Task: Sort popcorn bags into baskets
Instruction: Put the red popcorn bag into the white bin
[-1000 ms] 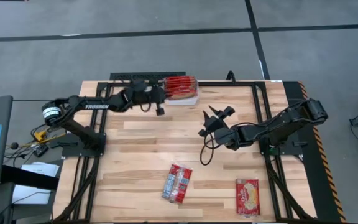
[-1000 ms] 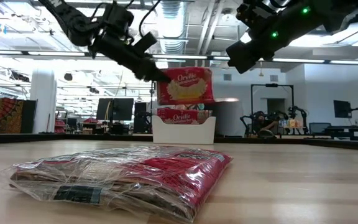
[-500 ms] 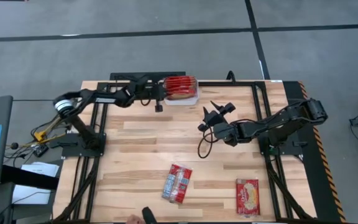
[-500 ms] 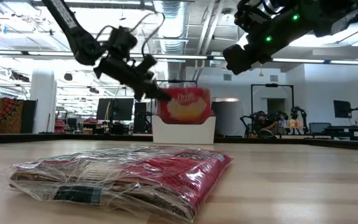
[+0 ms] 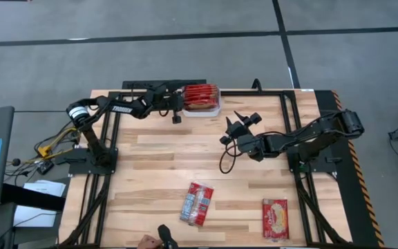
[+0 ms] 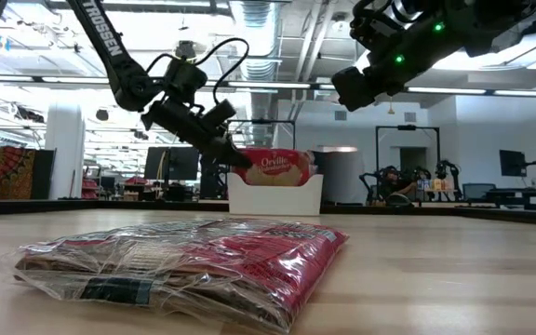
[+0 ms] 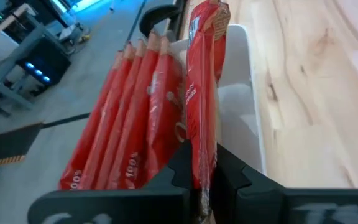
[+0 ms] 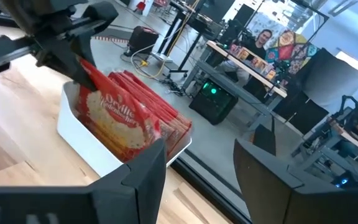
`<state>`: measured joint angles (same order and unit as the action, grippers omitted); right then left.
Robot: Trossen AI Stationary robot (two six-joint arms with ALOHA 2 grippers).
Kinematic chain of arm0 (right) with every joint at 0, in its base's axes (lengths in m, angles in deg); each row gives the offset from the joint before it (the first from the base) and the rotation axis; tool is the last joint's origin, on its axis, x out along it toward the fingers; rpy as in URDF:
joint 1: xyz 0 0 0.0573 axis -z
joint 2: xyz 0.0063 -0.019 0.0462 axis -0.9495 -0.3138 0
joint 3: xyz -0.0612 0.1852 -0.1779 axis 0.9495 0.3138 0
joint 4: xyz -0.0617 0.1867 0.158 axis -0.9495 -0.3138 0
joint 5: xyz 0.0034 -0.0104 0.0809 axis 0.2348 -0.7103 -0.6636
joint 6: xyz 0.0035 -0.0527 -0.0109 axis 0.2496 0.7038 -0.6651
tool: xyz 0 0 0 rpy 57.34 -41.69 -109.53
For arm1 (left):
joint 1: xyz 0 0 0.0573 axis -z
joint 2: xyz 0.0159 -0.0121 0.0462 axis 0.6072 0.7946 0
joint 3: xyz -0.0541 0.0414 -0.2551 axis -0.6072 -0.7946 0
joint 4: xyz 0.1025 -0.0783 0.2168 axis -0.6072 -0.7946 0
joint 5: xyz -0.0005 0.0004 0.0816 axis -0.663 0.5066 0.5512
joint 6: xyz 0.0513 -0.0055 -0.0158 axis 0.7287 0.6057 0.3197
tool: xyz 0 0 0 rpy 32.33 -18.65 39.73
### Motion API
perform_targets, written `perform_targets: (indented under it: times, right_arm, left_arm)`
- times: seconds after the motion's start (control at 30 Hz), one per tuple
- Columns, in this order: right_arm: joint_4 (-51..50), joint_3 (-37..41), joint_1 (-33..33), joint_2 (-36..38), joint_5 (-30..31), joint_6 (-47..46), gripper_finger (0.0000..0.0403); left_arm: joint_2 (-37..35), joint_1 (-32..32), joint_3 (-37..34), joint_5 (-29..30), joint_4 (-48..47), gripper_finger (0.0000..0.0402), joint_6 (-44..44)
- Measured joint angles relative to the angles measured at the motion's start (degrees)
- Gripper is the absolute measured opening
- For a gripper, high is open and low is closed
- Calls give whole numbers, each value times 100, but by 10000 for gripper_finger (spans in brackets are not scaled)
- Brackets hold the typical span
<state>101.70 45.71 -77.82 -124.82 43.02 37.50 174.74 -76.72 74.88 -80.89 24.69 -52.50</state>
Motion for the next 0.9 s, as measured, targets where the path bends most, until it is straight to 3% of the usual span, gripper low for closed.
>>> perform_targets:
  times: [0.63, 0.9]
  right_arm:
    - [60, 0, -24, 0, -143, -13, 211]
    - [60, 0, -103, 0, -146, -103, 208]
  left_arm:
    - [78, -59, -2, -97, 159, 17, 104]
    - [78, -70, -2, -95, 175, 17, -229]
